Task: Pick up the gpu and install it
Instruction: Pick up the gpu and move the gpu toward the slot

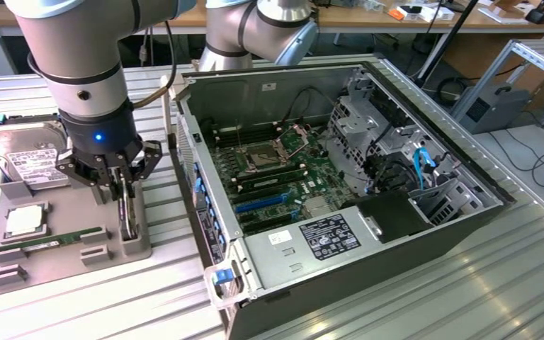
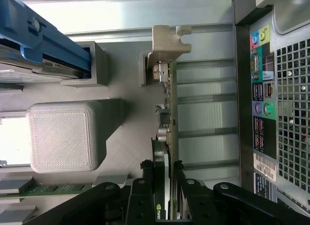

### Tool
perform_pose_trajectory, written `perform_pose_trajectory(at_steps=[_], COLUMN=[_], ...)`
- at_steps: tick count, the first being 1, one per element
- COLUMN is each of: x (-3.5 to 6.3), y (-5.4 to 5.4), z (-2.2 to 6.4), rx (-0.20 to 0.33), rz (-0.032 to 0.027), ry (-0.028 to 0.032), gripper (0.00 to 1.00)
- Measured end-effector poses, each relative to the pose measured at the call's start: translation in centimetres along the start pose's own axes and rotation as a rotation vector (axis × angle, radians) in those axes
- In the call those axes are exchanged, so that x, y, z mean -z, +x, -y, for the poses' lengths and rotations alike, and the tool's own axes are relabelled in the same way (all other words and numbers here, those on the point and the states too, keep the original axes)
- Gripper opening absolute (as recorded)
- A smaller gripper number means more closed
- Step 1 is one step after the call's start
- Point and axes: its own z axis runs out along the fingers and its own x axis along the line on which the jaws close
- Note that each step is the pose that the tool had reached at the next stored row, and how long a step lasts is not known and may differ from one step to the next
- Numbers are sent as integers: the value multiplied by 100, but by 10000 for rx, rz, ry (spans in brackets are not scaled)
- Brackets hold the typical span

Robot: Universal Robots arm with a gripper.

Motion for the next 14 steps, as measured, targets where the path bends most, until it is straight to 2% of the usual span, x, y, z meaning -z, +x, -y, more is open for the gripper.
perform_pose_trajectory(at_steps=[14], x=[21], y=[-1], z=[0], rx=[0], rz=[1], ry=[-1], gripper=[27])
